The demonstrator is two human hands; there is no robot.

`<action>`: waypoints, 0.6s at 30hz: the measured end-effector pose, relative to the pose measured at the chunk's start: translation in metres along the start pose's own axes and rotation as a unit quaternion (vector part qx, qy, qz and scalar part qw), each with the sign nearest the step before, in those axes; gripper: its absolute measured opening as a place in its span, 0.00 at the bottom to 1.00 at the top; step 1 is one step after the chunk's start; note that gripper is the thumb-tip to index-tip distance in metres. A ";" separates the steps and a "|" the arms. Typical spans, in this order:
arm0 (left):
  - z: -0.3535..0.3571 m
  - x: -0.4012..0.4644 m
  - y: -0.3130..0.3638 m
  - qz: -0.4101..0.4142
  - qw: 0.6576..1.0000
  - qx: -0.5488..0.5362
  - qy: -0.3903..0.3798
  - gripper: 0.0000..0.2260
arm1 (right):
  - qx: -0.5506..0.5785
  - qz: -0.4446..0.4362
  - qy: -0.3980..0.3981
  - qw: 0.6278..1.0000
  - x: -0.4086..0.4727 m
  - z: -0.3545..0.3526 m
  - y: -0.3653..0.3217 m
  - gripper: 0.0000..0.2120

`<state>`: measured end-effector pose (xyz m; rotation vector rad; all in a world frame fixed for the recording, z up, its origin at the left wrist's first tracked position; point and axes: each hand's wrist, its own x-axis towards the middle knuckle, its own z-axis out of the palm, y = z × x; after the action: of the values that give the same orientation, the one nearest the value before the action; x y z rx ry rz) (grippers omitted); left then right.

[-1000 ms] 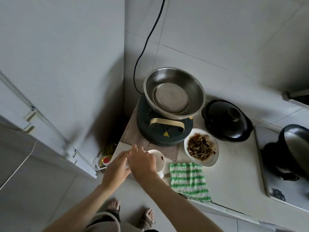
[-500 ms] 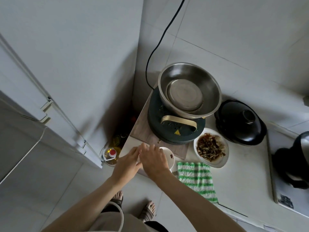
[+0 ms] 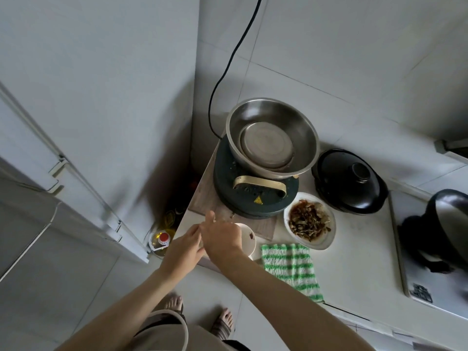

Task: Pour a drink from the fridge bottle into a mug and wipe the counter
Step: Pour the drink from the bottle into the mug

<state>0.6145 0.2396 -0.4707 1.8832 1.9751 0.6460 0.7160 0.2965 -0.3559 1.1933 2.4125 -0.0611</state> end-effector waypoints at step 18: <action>0.001 -0.003 -0.005 0.036 0.999 -0.007 -0.007 0.25 | -0.016 -0.043 0.014 0.999 -0.006 0.024 0.007 0.31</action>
<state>0.6104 0.2370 -0.4744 1.9523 1.8968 0.6644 0.7332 0.2910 -0.3742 1.0817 2.4798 -0.0317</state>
